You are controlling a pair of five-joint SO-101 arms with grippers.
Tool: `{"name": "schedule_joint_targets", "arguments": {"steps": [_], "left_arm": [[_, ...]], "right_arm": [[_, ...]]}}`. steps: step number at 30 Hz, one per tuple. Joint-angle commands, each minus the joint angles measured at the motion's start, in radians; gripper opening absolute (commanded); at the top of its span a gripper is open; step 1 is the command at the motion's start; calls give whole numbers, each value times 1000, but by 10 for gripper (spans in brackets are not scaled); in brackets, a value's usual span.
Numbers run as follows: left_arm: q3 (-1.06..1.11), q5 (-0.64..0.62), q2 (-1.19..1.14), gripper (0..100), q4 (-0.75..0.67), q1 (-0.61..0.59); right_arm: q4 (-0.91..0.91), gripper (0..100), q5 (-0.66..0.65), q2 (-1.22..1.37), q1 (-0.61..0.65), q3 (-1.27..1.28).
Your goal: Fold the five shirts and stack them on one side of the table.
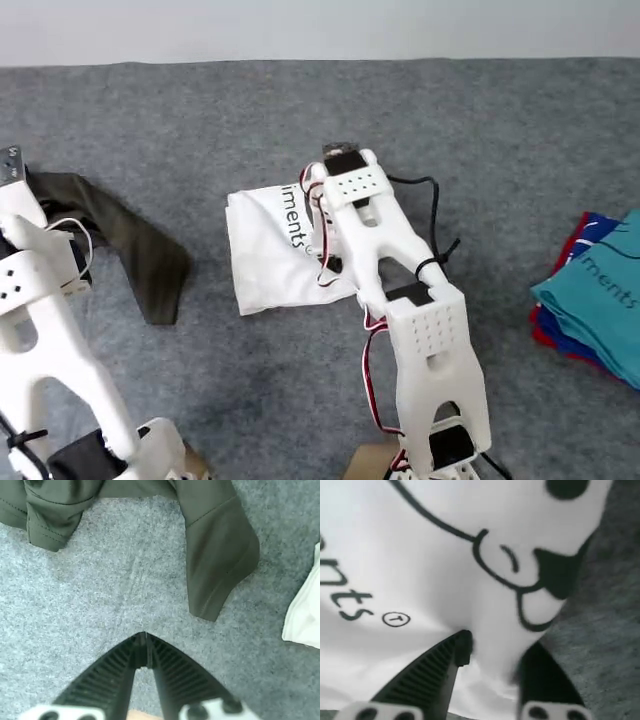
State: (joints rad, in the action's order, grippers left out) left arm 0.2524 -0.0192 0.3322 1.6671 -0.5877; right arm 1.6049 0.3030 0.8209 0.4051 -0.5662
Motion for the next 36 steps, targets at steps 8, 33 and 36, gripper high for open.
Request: {"name": "schedule_joint_targets", "arguments": {"steps": [8, 33, 36], "left_arm": [[-4, 8, 37, 2, -8, -5], [-5, 6, 43, 2, 29, -5], [-5, 6, 43, 2, 31, -5]], "right_arm": [[131, 9, -58, -84, -71, -69], [-131, 10, -1240, -117, -561, -69], [-160, 11, -1267, -119, -561, -69]]}}
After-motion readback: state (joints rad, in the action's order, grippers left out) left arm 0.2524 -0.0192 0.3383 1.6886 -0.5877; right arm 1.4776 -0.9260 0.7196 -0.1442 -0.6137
